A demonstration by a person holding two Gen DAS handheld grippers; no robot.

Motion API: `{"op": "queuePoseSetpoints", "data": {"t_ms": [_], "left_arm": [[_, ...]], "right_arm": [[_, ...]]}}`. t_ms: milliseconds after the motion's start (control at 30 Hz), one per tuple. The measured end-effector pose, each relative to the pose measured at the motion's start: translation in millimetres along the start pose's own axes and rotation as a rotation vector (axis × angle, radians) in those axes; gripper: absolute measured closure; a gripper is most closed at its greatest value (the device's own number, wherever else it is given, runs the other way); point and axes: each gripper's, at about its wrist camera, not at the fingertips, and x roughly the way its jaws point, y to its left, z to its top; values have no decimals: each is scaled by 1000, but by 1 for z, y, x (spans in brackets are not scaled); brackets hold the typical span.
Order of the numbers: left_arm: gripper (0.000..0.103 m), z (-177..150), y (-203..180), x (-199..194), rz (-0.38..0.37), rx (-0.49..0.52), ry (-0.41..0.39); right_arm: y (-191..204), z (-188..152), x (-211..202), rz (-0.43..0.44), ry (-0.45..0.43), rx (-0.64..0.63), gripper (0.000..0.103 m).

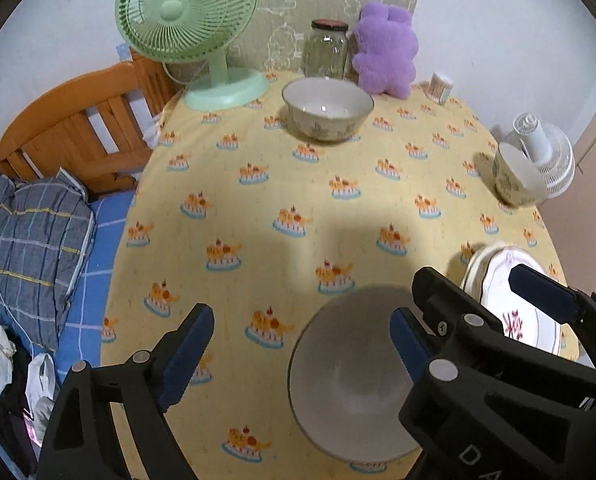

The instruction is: Organize plates and bowls

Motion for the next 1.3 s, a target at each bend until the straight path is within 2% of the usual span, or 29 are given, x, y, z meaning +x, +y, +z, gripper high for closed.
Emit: {"op": "queuePoseSetpoints", "data": {"t_ms": [267, 533, 767, 1133, 1300], "left_arm": [[13, 46, -7, -4, 47, -13, -95], [13, 93, -14, 3, 96, -63, -144], [13, 128, -25, 21, 116, -92, -163], [13, 183, -26, 62, 192, -125, -171], [20, 206, -21, 90, 214, -135, -154]], "right_arm": [[-6, 46, 2, 22, -63, -18, 23], [-10, 99, 8, 36, -125, -55, 23], [-23, 139, 27, 65, -140, -74, 23], [-29, 200, 73, 96, -146, -95, 23], [-28, 225, 102, 96, -131, -81, 23]]}}
